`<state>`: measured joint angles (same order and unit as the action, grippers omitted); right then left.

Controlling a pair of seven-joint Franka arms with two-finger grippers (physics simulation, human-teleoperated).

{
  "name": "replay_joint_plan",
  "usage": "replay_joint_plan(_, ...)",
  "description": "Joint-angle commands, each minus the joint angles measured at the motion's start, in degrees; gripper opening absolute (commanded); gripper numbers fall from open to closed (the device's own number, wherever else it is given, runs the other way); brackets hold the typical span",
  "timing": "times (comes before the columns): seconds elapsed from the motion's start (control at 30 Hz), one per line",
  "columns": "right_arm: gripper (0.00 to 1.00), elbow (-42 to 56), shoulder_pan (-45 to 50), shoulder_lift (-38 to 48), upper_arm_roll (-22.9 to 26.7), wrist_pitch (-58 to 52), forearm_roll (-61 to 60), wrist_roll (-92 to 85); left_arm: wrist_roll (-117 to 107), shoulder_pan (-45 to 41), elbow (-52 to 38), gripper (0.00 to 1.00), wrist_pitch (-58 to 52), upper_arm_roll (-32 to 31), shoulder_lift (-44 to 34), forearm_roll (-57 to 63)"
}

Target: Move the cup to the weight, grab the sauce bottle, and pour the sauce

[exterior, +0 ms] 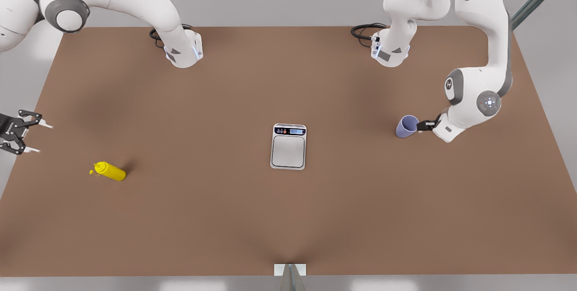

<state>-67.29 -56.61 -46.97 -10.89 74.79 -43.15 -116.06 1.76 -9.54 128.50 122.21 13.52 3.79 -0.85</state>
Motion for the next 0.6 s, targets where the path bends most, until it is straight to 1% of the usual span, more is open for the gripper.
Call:
replay_joint_plan(0.0,1.0,-0.12,-0.51,-0.49,-0.01,0.0,-0.17,0.04,0.0,0.31,0.18,1.0,0.4,0.01,-0.01,-0.21)
replay_joint_plan(0.07,1.0,0.05,-1.4,-5.06,-0.01,0.0,-2.55,-2.41,0.26,0.4,4.3,1.0,5.93,0.1,-0.71,-0.21)
replay_joint_plan(0.13,1.0,0.23,-1.13,-7.08,-0.01,-2.2,-2.28,-6.63,0.26,0.4,6.5,1.0,7.34,0.1,-1.68,-0.3)
replay_joint_plan(0.2,1.0,5.94,0.63,-13.23,-0.1,-0.88,-4.57,-6.9,0.26,0.4,8.0,1.0,8.14,0.1,-1.68,-0.3)
replay_joint_plan(0.23,1.0,6.11,0.71,-13.58,-0.1,2.72,-5.1,-6.64,0.26,0.4,8.35,1.0,8.22,0.1,-1.42,-0.21)
replay_joint_plan(0.3,1.0,6.2,1.33,-14.99,-0.1,5.45,-5.27,-6.55,0.26,0.4,8.7,1.0,8.31,0.1,-0.8,-0.21)
replay_joint_plan(0.57,1.0,3.57,3.79,-17.36,-0.1,5.71,-7.73,-9.27,0.26,0.49,8.79,1.0,8.22,0.1,1.66,-0.21)
